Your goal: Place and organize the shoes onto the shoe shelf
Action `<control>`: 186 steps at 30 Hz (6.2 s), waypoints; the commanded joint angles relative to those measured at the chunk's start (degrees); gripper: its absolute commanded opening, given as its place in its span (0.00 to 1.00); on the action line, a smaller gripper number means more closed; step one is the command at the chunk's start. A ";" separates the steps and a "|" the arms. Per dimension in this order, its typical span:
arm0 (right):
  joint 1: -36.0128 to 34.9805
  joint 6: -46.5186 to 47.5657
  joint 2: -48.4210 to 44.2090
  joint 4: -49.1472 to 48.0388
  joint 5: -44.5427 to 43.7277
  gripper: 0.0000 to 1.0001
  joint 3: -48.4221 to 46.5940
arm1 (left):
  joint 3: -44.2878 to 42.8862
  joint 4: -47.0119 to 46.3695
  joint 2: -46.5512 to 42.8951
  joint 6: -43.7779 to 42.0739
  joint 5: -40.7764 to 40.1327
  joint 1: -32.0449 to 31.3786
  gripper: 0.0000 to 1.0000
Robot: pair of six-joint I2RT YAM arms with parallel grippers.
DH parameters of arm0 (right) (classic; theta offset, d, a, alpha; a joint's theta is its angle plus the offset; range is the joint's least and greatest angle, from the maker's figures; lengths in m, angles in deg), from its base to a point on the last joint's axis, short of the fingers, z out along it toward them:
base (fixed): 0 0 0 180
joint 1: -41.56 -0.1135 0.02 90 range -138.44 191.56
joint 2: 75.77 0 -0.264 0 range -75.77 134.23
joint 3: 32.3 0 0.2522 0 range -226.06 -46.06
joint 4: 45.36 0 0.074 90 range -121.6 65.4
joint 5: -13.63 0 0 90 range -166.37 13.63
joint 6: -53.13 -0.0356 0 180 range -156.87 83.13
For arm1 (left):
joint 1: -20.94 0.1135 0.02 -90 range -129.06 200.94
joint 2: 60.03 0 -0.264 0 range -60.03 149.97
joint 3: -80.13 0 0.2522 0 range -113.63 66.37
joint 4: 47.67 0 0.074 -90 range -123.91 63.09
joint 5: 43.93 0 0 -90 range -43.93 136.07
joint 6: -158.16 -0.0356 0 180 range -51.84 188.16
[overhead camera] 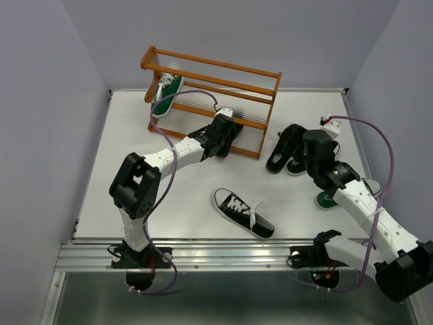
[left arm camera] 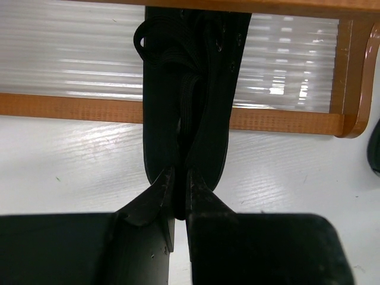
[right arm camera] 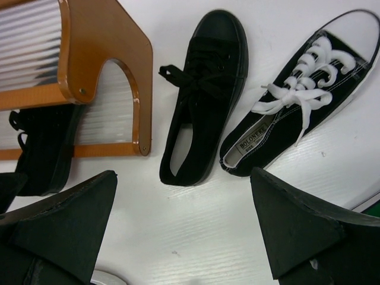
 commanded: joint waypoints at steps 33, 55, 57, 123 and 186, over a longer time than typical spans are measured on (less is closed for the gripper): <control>0.08 -0.28 27.23 -4.60 2.52 0.74 -7.92 | 7.18 3.27 -20.08 2.58 -1.48 -1.39 0.56; 0.08 1.13 32.93 -6.72 -1.61 0.77 -12.14 | 8.85 5.11 -22.99 1.88 -5.52 -1.39 0.56; 0.08 1.13 35.13 -6.72 -2.14 0.77 -12.49 | 9.11 5.12 -23.16 1.79 -5.78 -1.39 0.56; -0.44 4.38 11.41 5.85 18.52 0.52 2.71 | 7.09 7.31 -21.58 0.03 -11.32 -1.39 0.55; -3.34 1.30 7.80 18.86 24.49 0.01 -4.58 | -1.96 13.11 -21.23 -1.55 -16.51 -1.30 0.55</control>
